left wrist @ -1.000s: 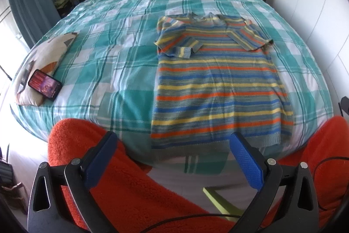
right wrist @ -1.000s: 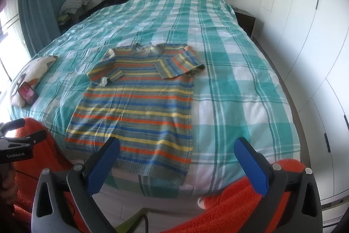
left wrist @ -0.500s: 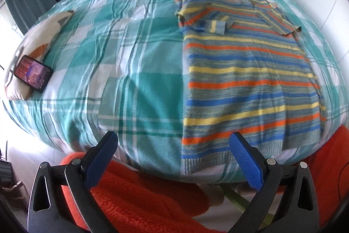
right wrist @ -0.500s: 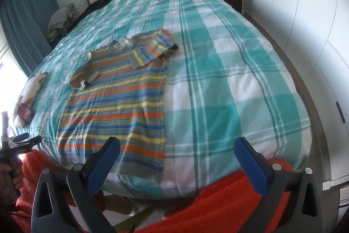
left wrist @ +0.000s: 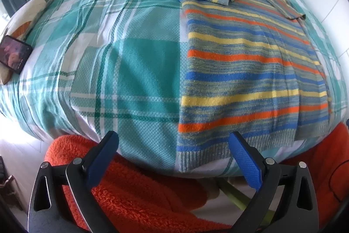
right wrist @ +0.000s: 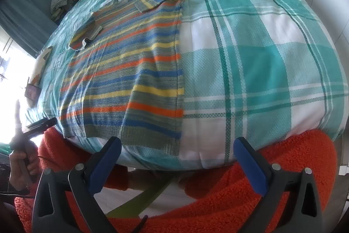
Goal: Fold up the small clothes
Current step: 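Move both grippers toward the hem of the striped sweater, then close both grippers on the sweater hem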
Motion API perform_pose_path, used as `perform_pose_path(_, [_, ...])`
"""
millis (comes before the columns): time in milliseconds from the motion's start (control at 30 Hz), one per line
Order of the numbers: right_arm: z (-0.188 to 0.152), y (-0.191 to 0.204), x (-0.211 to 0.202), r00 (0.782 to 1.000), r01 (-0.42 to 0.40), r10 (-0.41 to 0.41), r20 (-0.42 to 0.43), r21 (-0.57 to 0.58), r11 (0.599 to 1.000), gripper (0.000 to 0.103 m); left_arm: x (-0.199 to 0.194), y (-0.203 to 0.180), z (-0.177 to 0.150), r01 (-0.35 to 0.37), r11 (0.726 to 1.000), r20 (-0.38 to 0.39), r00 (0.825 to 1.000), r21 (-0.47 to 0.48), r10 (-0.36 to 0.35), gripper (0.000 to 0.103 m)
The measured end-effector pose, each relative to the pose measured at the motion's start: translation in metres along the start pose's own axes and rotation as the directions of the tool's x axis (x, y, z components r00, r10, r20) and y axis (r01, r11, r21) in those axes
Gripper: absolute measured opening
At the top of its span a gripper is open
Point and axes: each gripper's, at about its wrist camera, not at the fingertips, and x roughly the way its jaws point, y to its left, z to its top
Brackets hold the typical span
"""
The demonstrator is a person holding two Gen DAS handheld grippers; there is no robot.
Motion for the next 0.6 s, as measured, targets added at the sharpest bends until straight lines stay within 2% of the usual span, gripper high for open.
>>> perform_pose_path(200, [0.001,-0.002,0.006,1.0,0.006,-0.006,-0.026,0.008,1.0,0.102,-0.012,-0.007,-0.005,-0.068,0.998,0.026,0.997,0.017,0.067,0.101])
perform_pose_path(367, [-0.002,-0.002,-0.001,1.0,0.019,-0.019,0.012,0.02,1.0,0.102,-0.012,-0.015,-0.001,-0.091,0.994,0.03,0.996,0.068,0.089,0.101])
perform_pose_path(533, [0.0,-0.011,0.009,0.999,-0.037,0.036,0.009,0.063,0.997,0.102,0.019,-0.008,0.003,-0.022,0.999,-0.08,0.996,0.04,0.025,0.101])
perform_pose_path(600, [0.005,-0.013,0.024,0.998,-0.067,0.068,-0.007,0.075,0.995,0.095,0.033,-0.005,0.005,0.003,1.0,-0.128,0.992,0.023,0.0,0.1])
